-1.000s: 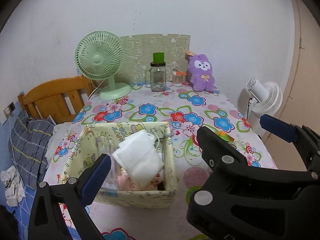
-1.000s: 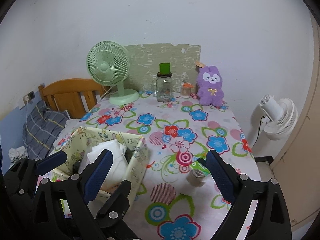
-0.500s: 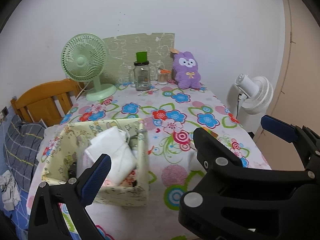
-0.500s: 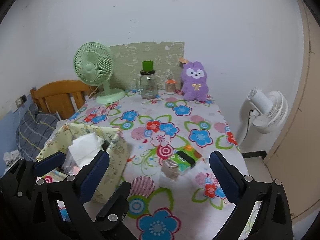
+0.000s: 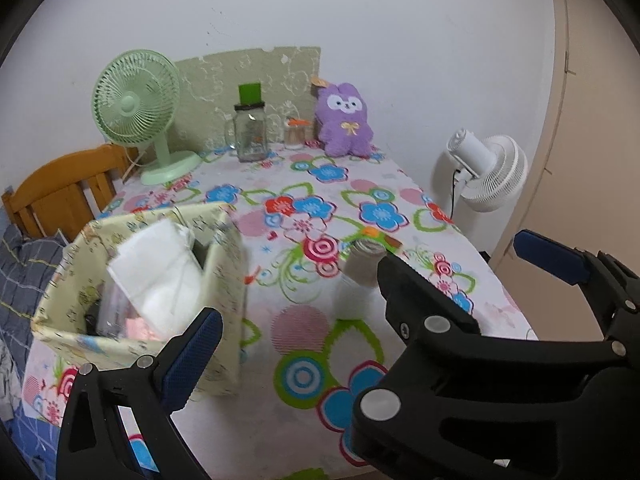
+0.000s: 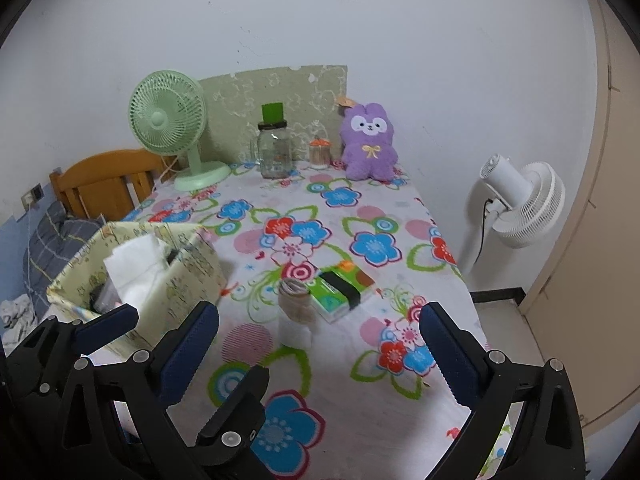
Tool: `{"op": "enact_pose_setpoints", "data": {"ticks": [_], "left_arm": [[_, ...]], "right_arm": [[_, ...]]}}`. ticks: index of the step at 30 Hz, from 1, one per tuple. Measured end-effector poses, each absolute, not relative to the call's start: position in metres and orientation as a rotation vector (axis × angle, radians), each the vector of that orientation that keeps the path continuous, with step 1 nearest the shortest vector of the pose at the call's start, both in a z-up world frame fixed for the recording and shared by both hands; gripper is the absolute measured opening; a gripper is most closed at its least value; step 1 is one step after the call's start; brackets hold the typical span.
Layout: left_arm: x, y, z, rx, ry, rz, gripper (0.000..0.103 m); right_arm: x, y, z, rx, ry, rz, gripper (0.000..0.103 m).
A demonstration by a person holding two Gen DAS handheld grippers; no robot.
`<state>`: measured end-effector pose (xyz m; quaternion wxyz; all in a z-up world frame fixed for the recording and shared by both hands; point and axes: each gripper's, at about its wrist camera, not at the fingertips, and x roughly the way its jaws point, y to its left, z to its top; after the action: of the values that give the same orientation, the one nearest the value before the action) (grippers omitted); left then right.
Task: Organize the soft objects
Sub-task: 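Withdraw both open tools from the box toward the rolled beige cloth and green tissue pack, then grasp the rolled beige cloth with the left tool while the right tool approaches the green tissue pack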
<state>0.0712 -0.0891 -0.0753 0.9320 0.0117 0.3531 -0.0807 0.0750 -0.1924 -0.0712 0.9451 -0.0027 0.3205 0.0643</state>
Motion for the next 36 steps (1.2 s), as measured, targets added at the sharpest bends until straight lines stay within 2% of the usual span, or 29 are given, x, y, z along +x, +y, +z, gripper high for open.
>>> {"op": "enact_pose_setpoints", "data": {"ticks": [14,36], "left_arm": [[0.087,-0.114,-0.101,0.053,0.754,-0.180,0.102],[0.126,-0.131,-0.136,0.034,0.827,-0.136,0.088]], "right_arm": [[0.089,-0.216,-0.103,0.004,0.701,0.103,0.102],[0.127,-0.241,-0.139,0.041,0.789,0.064,0.102]]}}
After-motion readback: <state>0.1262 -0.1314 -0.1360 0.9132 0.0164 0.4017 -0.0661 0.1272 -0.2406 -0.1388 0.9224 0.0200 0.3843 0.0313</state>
